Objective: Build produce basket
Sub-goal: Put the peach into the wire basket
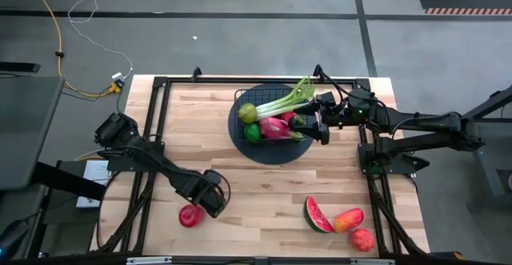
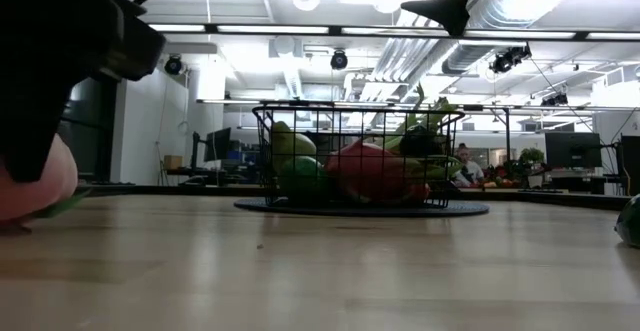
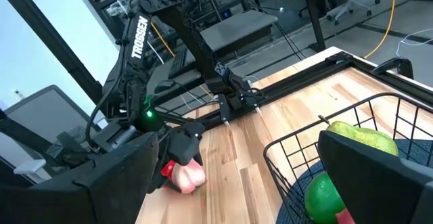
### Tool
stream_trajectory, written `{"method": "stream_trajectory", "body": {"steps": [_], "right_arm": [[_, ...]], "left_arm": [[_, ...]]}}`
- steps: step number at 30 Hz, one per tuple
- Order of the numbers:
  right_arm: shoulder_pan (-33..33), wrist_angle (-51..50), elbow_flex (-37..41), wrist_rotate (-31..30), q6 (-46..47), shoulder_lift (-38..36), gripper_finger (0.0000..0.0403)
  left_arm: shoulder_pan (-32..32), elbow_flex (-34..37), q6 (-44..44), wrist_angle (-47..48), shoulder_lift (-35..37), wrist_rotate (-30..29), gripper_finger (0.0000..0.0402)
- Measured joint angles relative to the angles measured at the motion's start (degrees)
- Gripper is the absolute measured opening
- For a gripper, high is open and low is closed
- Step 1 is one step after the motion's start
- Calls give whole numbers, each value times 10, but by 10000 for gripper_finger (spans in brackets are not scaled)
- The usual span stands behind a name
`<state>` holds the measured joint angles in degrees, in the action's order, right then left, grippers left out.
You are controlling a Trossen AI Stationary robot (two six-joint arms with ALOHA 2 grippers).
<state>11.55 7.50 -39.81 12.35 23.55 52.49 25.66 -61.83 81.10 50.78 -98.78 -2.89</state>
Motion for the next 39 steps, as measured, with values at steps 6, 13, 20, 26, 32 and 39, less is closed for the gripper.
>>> {"method": "stream_trajectory", "body": {"steps": [6,13,20,26,32,39], "right_arm": [[0,0,0,0,0,0,397],[1,6,0,-1,0,0,397],[1,9,-16,-35,-30,0,397],[1,14,-26,-84,-76,0,397],[-2,13,-26,-87,-66,0,397],[-5,13,-26,-86,-69,0,397]], "left_arm": [[-17,0,-96,11,31,12,313],[-85,-4,-242,82,167,-39,298],[-231,-12,-468,-50,352,-187,300],[-390,-13,-676,-281,423,-145,300],[-479,45,-687,-475,425,27,300],[-452,159,-617,-623,407,71,301]]}}
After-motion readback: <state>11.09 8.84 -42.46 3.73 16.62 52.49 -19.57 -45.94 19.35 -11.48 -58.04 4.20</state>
